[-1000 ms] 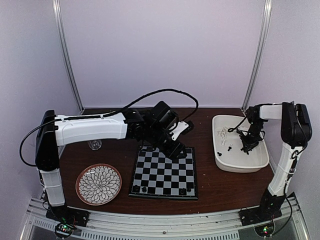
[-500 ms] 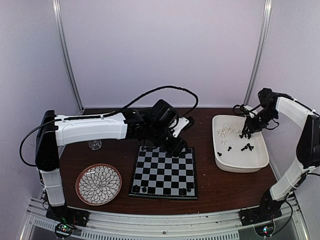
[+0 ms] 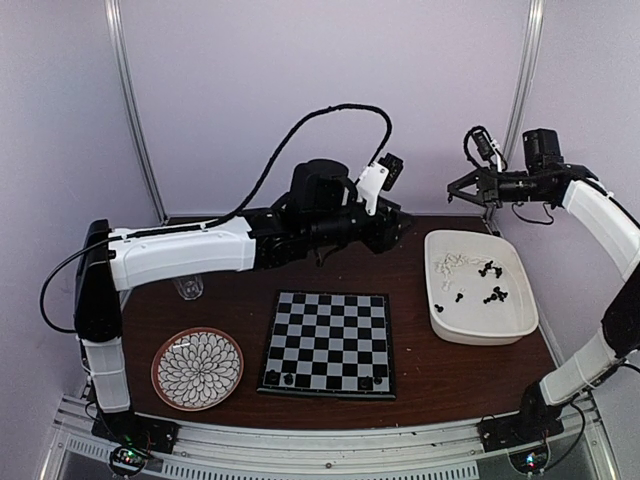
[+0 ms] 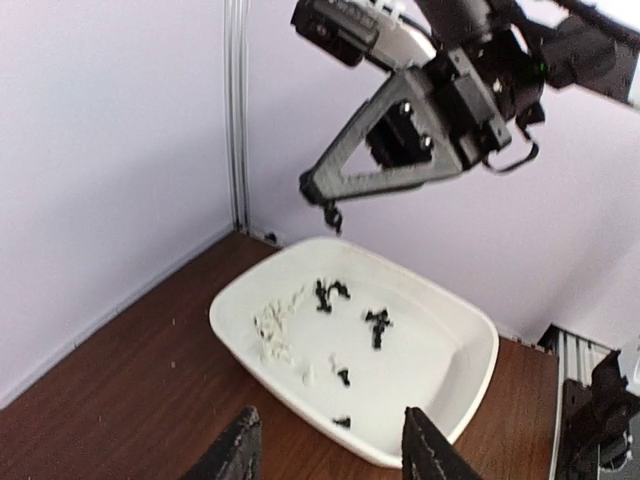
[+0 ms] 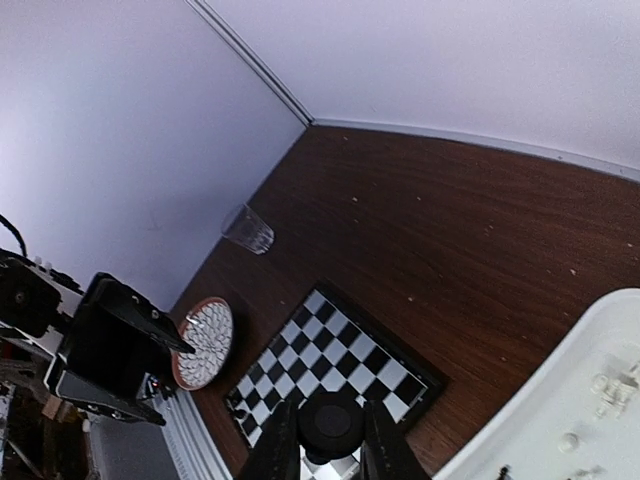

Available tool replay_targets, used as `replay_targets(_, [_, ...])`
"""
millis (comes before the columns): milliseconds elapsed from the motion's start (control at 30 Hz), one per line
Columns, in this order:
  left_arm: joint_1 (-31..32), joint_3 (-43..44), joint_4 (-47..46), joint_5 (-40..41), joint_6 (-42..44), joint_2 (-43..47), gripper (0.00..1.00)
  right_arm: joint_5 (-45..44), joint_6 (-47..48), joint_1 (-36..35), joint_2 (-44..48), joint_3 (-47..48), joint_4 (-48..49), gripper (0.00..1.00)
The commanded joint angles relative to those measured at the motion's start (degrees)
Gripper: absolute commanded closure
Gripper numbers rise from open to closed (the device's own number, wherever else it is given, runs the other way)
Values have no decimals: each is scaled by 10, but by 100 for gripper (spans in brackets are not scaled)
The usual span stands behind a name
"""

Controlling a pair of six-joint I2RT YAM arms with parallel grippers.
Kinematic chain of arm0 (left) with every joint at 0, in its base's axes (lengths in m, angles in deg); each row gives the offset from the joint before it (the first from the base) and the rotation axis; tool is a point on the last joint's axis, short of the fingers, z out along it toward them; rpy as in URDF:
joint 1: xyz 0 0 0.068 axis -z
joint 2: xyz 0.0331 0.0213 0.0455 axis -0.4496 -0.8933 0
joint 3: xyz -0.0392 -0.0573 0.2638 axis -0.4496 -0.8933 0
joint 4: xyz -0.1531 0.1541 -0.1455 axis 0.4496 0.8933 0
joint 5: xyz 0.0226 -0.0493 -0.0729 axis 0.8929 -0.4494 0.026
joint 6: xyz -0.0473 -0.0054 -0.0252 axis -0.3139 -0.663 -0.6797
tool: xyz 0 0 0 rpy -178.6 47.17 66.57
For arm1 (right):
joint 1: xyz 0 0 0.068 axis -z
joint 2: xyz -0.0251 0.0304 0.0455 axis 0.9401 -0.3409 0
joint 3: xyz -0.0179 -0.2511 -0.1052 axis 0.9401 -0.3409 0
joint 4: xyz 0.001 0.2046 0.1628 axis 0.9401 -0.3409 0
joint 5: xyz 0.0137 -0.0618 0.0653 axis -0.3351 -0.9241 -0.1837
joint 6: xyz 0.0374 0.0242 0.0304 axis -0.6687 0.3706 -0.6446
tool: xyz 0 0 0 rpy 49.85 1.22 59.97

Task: Set up the chess pieces on the board
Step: Pass from the right arm to the left

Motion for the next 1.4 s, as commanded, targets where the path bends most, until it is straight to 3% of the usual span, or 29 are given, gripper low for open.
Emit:
replay_targets(0, [-1,43,-130,5,11,-29,53,92,-178,-24,24,-26,194,85])
replay_targets(433, [1,105,-175,-9,-1,-80,67,120,-353,-62,36,-86,401,84])
replay_targets(1367, [1,184,-147,12,-1,-128,77,129,-364,-73,46,-101,422,83])
